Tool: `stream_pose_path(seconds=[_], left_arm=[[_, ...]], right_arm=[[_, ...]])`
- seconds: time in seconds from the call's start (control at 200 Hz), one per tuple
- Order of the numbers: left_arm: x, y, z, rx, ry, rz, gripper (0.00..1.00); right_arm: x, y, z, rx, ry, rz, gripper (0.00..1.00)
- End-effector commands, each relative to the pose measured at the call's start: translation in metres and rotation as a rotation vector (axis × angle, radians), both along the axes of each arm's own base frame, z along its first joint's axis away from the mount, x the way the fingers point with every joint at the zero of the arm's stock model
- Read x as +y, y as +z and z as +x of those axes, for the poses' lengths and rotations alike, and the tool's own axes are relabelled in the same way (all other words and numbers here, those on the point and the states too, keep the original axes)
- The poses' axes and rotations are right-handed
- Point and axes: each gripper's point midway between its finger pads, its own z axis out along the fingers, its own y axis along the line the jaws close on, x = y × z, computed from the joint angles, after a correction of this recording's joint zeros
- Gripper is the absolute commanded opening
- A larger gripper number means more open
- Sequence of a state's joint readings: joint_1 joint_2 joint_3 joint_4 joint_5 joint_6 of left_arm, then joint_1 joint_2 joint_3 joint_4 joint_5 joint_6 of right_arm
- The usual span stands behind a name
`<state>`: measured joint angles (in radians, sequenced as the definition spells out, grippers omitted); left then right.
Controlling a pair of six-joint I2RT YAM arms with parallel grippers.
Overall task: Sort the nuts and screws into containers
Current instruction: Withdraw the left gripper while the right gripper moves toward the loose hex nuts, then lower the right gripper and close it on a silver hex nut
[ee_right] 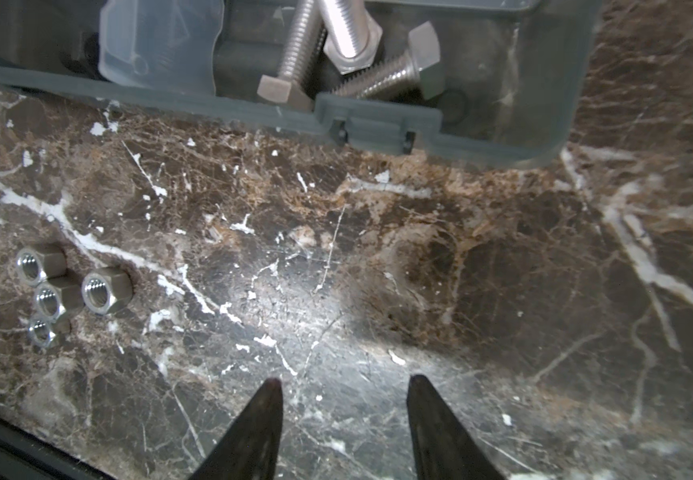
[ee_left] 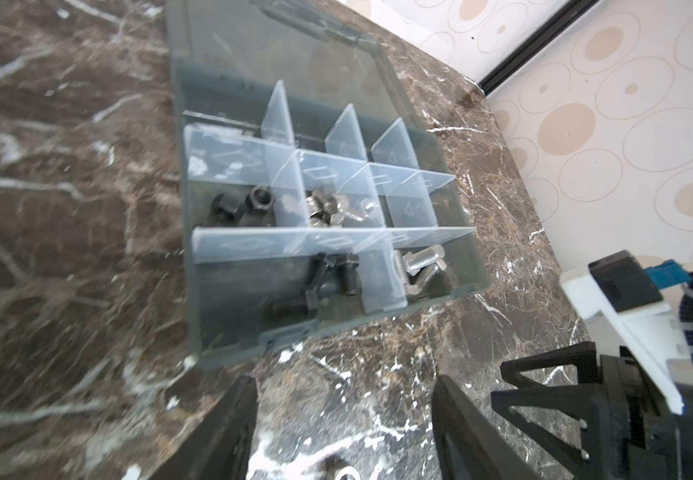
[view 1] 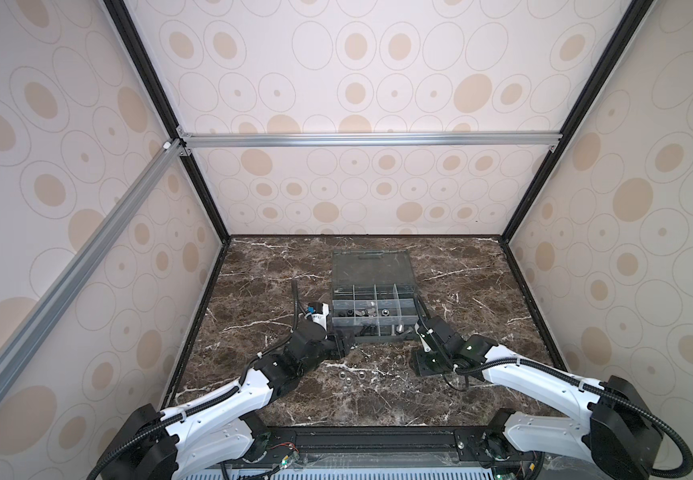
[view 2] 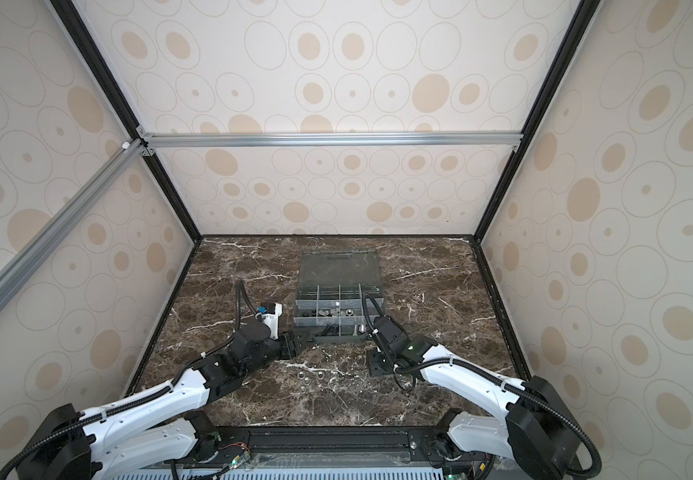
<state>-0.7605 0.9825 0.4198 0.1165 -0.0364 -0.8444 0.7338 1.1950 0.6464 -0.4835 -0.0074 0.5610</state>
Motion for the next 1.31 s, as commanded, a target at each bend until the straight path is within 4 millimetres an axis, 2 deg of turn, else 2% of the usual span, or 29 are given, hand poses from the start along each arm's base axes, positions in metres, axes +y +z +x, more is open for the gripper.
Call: stream_pose_path(seconds=[0.0, 0.145, 0.33, 0.475, 0.735, 0.92, 1.3], left_arm=[[0.014, 0.006, 0.0, -0.008, 0.094, -0.096, 0.67], [0.031, -0.001, -0.009, -0.002, 0.141, -0.085, 0.67], [0.046, -0.01, -0.017, 0.007, 0.18, -0.098, 0.67], [0.052, -0.014, -0.021, 0.011, 0.2, -0.103, 0.68], [0.06, -0.019, -0.026, 0.017, 0.218, -0.107, 0.68], [0.065, -0.018, -0.027, 0.01, 0.239, -0.119, 0.68], [0.065, -0.025, -0.031, 0.025, 0.237, -0.137, 0.68]], right_arm=[[0.013, -0.001, -0.002, 0.023, 0.026, 0.04, 0.52], [0.023, -0.004, -0.003, 0.039, 0.076, 0.01, 0.52], [0.049, -0.003, -0.005, 0.036, 0.179, -0.017, 0.52], [0.072, -0.003, -0.01, 0.032, 0.286, -0.058, 0.53], [0.101, -0.005, -0.015, 0.018, 0.456, -0.156, 0.53], [0.117, -0.008, -0.016, 0.021, 0.508, -0.195, 0.53], [0.143, -0.025, -0.017, 0.055, 0.48, -0.252, 0.53]])
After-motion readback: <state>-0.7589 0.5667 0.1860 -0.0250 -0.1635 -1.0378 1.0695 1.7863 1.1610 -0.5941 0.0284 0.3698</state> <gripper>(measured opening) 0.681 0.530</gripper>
